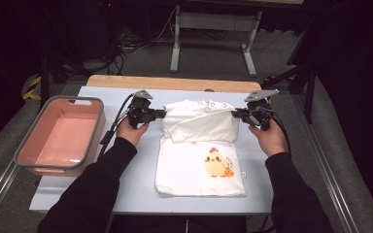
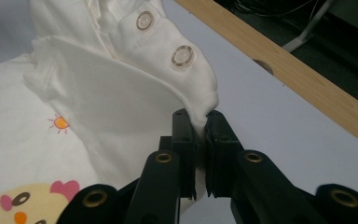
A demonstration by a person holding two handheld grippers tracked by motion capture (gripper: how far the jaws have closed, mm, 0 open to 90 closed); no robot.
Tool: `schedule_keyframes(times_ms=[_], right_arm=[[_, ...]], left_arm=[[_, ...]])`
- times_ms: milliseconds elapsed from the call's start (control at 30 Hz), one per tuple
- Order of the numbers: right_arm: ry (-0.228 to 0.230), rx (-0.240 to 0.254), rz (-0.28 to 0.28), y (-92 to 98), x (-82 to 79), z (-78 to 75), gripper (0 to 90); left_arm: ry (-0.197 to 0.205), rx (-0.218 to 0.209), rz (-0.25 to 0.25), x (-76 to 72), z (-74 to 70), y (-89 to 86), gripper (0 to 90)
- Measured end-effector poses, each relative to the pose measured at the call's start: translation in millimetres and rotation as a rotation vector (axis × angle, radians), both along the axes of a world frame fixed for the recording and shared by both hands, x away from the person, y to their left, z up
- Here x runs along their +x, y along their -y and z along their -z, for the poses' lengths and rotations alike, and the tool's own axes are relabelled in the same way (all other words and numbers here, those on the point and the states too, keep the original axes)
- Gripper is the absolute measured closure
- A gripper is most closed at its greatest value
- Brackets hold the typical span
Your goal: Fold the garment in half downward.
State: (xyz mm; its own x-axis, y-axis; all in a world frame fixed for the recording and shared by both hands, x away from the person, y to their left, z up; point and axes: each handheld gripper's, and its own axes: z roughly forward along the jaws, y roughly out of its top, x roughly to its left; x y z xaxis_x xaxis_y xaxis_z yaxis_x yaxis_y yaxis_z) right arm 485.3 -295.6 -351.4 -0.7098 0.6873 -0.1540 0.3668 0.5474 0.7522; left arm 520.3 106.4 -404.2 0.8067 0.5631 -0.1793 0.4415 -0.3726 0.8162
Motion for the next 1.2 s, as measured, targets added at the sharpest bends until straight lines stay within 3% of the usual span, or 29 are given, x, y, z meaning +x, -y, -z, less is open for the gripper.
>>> schedule_keyframes(times_ms=[100, 300, 433, 667, 900, 967, 1100, 1200], right_arm=[[0.016, 0.001, -0.018, 0.8, -13.8, -3.3, 83.7], [0.044, 0.022, -0.049, 6.3, -46.1, -4.0, 83.7], [0.078, 0.061, -0.077, 12.2, -77.7, 7.7, 83.7], [0.058, 0.106, -0.11, 19.2, -106.9, 22.4, 83.6], [0.065, 0.124, -0.121, 18.9, -131.3, 34.5, 83.6], [0.055, 0.103, -0.12, 19.2, -138.2, 38.9, 83.5], [0.05, 0.095, -0.124, 20.0, -145.7, 41.9, 83.6], [0.048, 0.088, -0.13, 20.8, -153.5, 45.1, 83.2]], left_arm=[[0.007, -0.021, 0.023, -12.9, -3.5, -1.7, 87.2], [0.061, -0.007, 0.064, -42.7, -10.8, -3.7, 87.2], [0.064, -0.016, 0.086, -67.4, -6.9, -3.1, 87.2], [0.079, 0.009, 0.119, -93.1, -1.9, -3.4, 87.2], [0.05, 0.031, 0.165, -120.0, 6.5, -1.9, 87.1], [0.049, 0.026, 0.179, -128.4, 9.0, -3.0, 87.1], [0.042, 0.026, 0.2, -134.6, 10.0, -4.2, 87.1], [0.015, 0.014, 0.214, -138.9, 13.9, -5.7, 87.1]])
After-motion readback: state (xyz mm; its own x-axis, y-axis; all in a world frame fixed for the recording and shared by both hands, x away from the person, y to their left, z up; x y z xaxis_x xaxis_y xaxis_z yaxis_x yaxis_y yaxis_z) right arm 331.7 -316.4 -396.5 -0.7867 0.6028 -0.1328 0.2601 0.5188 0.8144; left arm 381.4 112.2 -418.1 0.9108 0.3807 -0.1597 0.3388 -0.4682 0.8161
